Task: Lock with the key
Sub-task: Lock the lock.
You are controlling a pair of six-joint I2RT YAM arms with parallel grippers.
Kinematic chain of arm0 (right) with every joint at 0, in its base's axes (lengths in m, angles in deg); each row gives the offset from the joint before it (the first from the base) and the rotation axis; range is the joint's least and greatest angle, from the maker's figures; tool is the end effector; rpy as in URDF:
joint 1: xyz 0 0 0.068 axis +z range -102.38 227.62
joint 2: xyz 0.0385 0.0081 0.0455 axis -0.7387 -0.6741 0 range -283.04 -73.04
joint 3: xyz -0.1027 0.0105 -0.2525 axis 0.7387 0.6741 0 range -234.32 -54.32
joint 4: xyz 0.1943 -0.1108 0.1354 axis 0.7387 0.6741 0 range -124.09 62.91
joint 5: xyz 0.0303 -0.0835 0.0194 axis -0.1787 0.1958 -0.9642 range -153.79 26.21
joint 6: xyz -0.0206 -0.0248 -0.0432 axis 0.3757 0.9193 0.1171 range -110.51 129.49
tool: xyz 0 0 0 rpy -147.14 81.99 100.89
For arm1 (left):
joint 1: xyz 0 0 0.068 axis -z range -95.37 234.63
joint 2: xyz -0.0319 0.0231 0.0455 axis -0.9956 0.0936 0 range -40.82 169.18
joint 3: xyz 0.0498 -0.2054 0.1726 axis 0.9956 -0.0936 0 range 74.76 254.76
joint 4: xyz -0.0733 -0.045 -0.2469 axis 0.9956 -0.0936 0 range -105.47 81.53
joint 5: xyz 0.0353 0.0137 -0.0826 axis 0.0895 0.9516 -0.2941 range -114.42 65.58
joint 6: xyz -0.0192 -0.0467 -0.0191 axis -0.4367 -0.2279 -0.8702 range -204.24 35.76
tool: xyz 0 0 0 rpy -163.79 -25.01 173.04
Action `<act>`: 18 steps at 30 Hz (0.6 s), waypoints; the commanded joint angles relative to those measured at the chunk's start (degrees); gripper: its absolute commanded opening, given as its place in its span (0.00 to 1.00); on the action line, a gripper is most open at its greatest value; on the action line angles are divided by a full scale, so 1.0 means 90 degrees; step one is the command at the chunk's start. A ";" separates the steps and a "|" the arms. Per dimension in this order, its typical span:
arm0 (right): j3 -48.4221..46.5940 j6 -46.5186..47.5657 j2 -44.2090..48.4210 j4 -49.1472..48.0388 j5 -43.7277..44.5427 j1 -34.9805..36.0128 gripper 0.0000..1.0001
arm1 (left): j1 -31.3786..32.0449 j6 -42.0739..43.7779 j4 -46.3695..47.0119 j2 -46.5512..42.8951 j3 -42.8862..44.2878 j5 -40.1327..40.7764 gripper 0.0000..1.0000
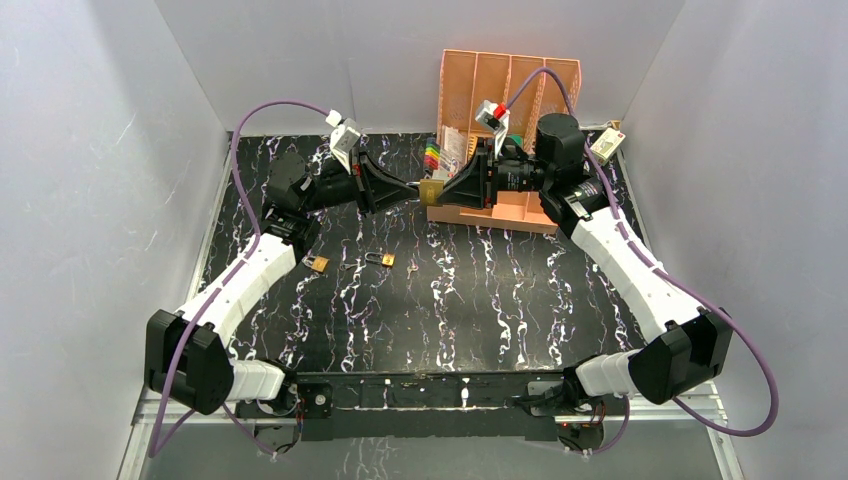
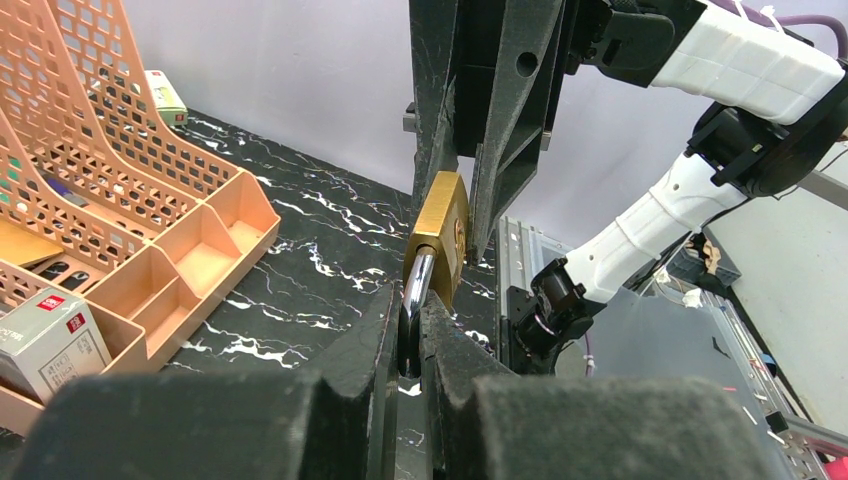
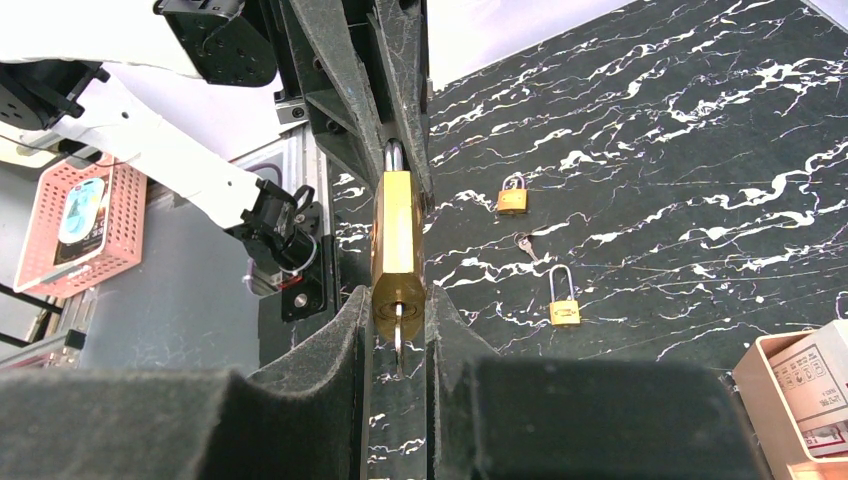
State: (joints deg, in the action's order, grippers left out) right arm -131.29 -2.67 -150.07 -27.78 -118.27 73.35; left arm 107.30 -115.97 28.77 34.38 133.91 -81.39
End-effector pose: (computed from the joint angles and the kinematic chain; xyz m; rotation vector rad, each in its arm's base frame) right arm 0.2576 0.1563 0.4199 -0.9429 1.5379 1.2737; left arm 0.2576 -0.1400 0.3924 0.8459 1.2605 -1.3682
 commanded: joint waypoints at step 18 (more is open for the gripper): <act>-0.0417 0.0221 -0.0087 -0.0257 0.0326 0.0019 0.00 | 0.0089 0.0400 -0.0174 -0.0235 0.0061 -0.0115 0.00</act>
State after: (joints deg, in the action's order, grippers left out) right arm -131.31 -2.13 -150.42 -27.57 -118.12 73.40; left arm 107.30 -114.41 27.74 34.38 133.91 -81.07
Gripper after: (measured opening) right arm 0.244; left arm 0.059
